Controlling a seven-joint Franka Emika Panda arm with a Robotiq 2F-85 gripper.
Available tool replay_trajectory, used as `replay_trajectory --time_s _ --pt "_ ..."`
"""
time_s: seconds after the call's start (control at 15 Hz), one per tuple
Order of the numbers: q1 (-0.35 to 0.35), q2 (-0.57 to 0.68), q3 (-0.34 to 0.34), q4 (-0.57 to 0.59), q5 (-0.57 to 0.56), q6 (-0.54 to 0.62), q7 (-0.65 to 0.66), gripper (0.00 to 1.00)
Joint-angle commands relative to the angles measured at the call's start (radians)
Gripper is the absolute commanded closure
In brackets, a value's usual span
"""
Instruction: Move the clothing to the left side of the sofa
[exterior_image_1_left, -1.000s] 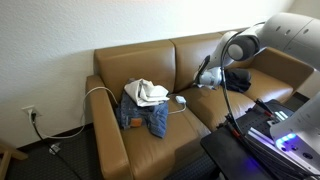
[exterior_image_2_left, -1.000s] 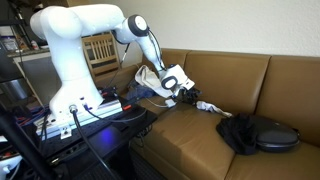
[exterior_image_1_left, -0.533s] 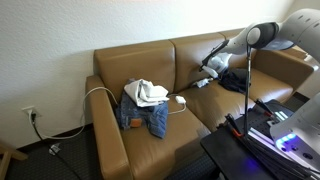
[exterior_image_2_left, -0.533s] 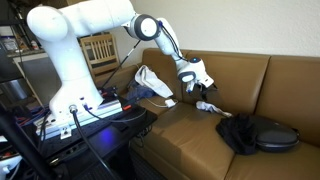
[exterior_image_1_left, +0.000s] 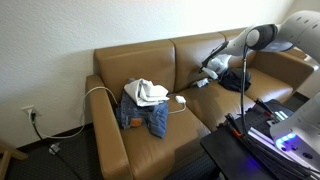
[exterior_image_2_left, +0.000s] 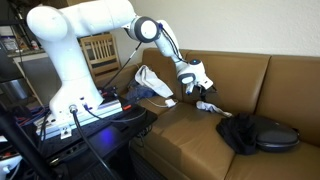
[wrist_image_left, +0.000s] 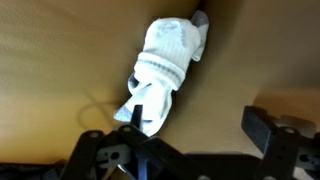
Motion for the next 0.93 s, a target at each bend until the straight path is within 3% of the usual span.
replay_trajectory --time_s 0.0,0.27,0.87 --pt "0.039 0.006 -0.037 -0.022 -0.029 -0.001 0.048 0.00" --pt "0.096 0.020 -0.085 -0.020 -0.034 -0.007 0.111 0.00" --pt "0.302 0.021 -0.294 -0.098 -0.027 -0.028 0.339 0.00"
